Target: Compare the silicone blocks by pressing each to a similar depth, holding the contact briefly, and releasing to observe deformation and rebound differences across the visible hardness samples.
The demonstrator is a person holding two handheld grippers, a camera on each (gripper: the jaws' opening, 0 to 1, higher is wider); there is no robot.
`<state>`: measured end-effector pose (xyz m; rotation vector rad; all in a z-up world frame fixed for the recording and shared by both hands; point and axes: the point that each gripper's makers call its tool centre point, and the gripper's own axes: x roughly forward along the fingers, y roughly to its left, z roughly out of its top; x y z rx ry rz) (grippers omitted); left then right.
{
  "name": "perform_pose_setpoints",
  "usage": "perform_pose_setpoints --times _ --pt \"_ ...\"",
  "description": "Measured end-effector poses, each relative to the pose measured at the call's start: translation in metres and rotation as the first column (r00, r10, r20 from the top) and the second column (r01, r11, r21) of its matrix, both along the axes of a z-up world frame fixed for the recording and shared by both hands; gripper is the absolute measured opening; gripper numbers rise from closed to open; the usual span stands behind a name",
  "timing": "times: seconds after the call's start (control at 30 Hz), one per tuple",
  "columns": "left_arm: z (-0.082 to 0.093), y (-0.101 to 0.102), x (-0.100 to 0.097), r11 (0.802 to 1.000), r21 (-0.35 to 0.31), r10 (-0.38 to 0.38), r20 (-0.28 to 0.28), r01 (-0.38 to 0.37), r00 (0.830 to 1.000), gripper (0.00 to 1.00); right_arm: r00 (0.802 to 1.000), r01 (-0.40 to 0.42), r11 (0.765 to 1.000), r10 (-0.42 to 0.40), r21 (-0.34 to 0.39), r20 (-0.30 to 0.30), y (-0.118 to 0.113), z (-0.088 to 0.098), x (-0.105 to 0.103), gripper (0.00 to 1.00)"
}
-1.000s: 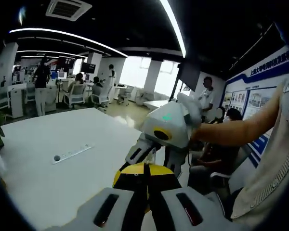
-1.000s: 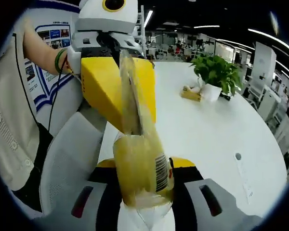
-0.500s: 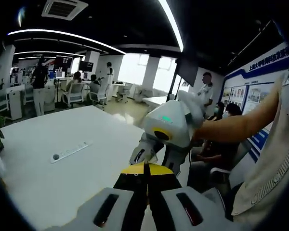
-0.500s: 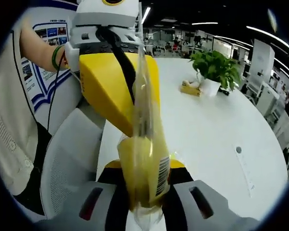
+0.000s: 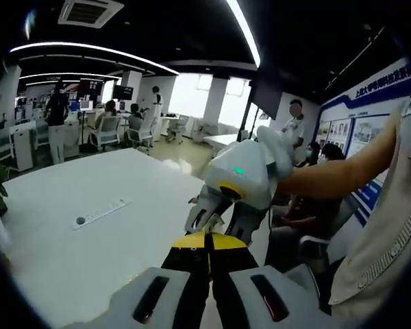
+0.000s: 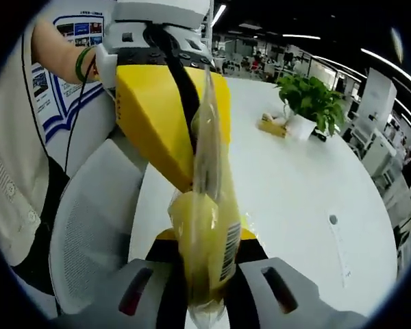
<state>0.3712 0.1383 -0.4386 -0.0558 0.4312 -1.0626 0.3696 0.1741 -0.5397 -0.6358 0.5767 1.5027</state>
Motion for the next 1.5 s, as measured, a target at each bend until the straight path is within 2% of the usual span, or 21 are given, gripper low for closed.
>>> perform_pose_setpoints --times 0.07,0.13,0.17,0.23,0.4,0.47,0.57,0.87,1.13,1.5 --pt "0.001 0.000 -0.001 1.000 -0.001 0.001 0.002 -0.001 1.000 0.00 1.000 -0.003 1.000 0.003 0.004 0.006 0.000 0.002 0.000 0.10" --pt "0.004 0.000 -0.002 1.000 -0.003 -0.001 0.003 0.001 1.000 0.00 0.999 -0.025 1.000 0.024 0.017 0.040 0.001 0.005 0.000 0.10" --pt "0.005 0.000 -0.002 1.000 0.001 0.001 0.011 -0.001 1.000 0.00 1.000 -0.017 1.000 0.017 0.003 0.004 -0.001 0.005 -0.003 0.10" --pt "0.006 -0.001 -0.003 1.000 0.009 -0.007 0.027 0.007 1.000 0.00 1.000 -0.021 1.000 0.021 0.010 0.021 -0.001 0.006 -0.002 0.10" --pt "0.009 -0.004 -0.005 0.998 0.050 -0.030 0.083 0.026 0.996 0.00 1.000 -0.027 1.000 0.027 0.004 0.006 -0.003 0.009 -0.005 0.10" --pt "0.009 -0.005 -0.005 0.997 0.067 -0.037 0.094 0.031 0.995 0.00 1.000 -0.024 1.000 0.024 -0.004 -0.016 -0.005 0.009 -0.006 0.10" --pt "0.009 -0.005 -0.004 0.996 0.076 -0.045 0.106 0.037 0.993 0.00 1.000 -0.028 1.000 0.027 -0.006 -0.012 -0.006 0.008 -0.006 0.10" --pt "0.004 -0.010 -0.004 0.982 0.176 -0.109 0.207 0.072 0.972 0.00 0.997 -0.042 0.999 0.041 -0.009 -0.062 -0.011 0.004 -0.012 0.11" --pt "0.003 -0.016 -0.007 0.978 0.191 -0.121 0.214 0.080 0.969 0.00 0.998 -0.037 0.999 0.037 -0.002 -0.058 -0.015 0.002 -0.013 0.12" --pt "0.004 -0.016 -0.005 0.984 0.168 -0.097 0.192 0.065 0.977 0.00 0.998 -0.035 0.999 0.035 0.003 -0.051 -0.017 0.004 -0.009 0.13"
